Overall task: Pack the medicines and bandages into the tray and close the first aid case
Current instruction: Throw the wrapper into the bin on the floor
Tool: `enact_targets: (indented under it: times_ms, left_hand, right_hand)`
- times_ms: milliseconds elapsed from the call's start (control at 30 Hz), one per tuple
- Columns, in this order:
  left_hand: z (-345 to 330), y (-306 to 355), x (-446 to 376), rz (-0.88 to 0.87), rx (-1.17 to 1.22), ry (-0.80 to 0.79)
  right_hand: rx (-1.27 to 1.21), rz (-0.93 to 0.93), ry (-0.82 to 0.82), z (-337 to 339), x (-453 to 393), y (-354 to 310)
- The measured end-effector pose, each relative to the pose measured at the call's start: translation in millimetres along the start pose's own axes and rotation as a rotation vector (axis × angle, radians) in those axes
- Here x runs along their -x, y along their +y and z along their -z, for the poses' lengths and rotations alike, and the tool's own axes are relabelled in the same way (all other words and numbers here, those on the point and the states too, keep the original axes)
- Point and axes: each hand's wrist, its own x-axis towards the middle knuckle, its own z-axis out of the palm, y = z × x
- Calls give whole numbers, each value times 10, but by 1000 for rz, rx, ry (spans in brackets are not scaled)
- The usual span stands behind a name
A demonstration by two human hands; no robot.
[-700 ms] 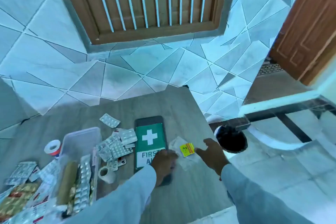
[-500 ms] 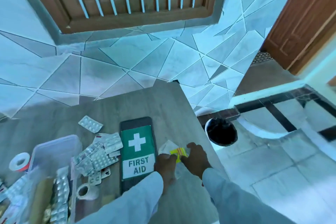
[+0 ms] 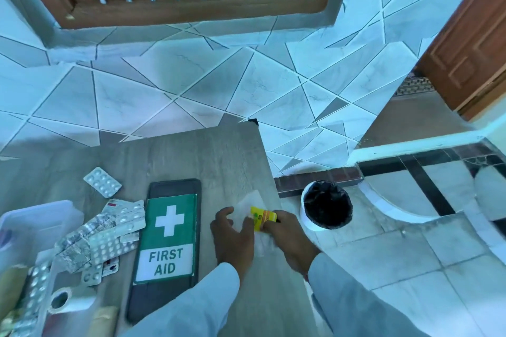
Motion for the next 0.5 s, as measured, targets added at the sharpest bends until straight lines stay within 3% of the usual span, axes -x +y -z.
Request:
enact_targets:
  times_ms: [167,233,500]
  left_hand:
    - [-868,391,341,-21,97,-231]
    - [-1312,527,540,-41,85,-226]
    - [-2693,645,907,27,15,-292]
  right_hand:
    - [-109,1,-113,1094,-108,21]
    - [-120,-11,-140,1610,-148,70]
    - [70,-58,32,3093,-465,461]
